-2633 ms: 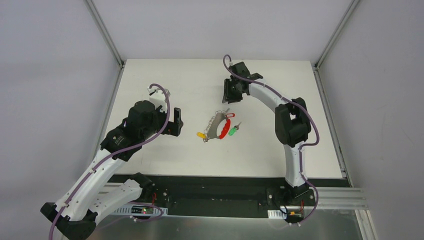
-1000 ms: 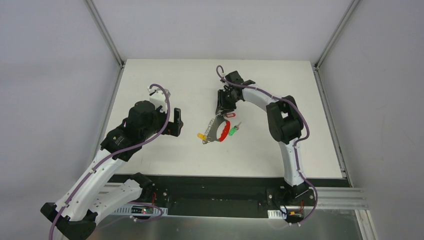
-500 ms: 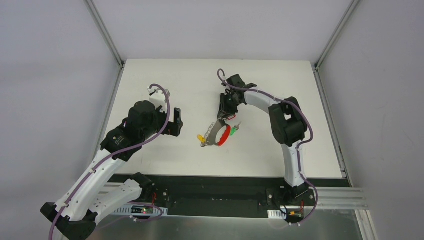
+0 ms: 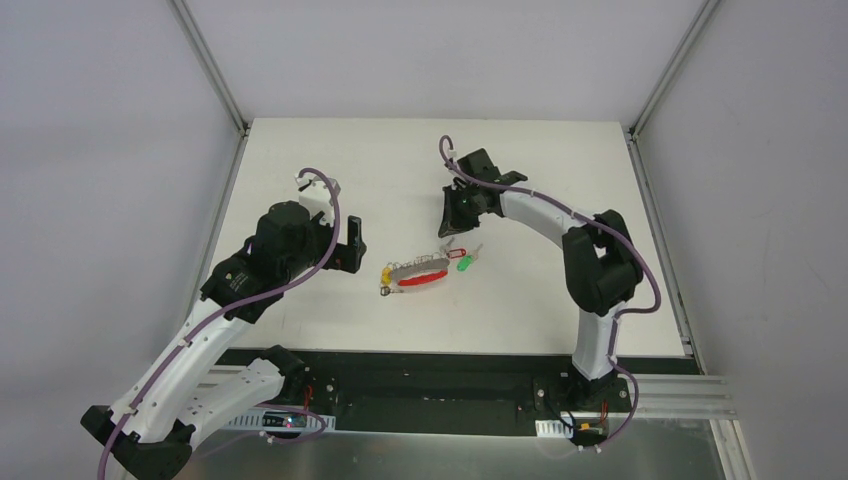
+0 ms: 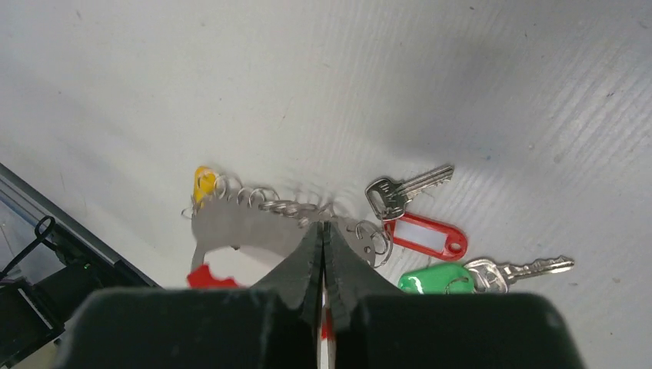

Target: Put the keys on the keyring

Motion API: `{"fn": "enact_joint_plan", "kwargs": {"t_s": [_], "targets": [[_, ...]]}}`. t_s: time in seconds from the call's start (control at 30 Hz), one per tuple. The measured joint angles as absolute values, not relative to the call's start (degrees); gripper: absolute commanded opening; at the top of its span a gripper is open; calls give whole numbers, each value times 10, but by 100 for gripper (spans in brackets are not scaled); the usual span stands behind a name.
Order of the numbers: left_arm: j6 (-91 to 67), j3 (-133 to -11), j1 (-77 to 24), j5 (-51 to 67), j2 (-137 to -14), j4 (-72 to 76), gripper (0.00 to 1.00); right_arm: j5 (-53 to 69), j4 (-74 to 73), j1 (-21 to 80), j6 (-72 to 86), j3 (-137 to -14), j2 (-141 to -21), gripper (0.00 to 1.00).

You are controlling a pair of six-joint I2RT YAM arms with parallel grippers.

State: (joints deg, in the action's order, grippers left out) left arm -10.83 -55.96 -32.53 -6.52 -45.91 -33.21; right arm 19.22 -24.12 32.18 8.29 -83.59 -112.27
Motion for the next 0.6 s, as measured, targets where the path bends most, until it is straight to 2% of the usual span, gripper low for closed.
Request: {"fn": "enact_joint_plan", "kwargs": {"t_s": [0.27, 0.4, 0.6], "targets": [[-108, -560, -325, -65, -453, -332, 99, 177, -227, 339, 84, -816, -1061, 0], [-107, -560, -325, -65, -451, -332, 99, 168, -228, 344, 87, -808, -1051, 19], [-105, -559, -325, -65, -448, -332, 99, 156, -229, 344, 88, -784, -1046, 31]]}}
